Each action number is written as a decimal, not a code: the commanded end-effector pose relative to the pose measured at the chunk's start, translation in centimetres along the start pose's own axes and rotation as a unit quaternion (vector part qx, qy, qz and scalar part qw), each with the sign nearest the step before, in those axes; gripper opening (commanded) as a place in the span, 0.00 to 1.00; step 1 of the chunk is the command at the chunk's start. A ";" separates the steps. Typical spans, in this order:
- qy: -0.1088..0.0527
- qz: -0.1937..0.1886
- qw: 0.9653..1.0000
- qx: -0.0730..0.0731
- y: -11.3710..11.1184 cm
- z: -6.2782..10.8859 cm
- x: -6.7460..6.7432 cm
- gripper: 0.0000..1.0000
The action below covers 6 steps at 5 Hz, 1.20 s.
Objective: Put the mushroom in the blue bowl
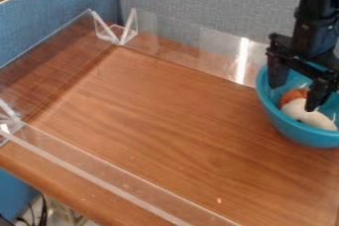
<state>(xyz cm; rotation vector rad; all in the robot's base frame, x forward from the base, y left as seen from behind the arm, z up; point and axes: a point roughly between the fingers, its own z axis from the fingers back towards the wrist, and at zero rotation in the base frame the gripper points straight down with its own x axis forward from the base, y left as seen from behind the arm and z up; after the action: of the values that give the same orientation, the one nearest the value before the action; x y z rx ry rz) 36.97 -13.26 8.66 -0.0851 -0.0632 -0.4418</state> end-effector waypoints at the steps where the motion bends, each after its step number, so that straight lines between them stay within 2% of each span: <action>1: -0.023 0.008 1.000 0.007 -0.2 1.8 -0.7 1.00; 2: -0.018 0.022 1.000 0.011 0.3 1.8 -1.7 1.00; 4: -0.008 0.031 0.999 0.019 1.1 0.3 -1.8 1.00; 5: -0.004 0.049 0.999 0.024 0.7 -0.8 -1.9 1.00; 6: -0.005 0.036 0.999 0.022 1.3 -1.8 -1.5 0.00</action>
<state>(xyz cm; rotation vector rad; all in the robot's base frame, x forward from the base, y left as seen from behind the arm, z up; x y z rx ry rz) 35.53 -11.70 4.73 -0.0407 -0.0205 -0.3743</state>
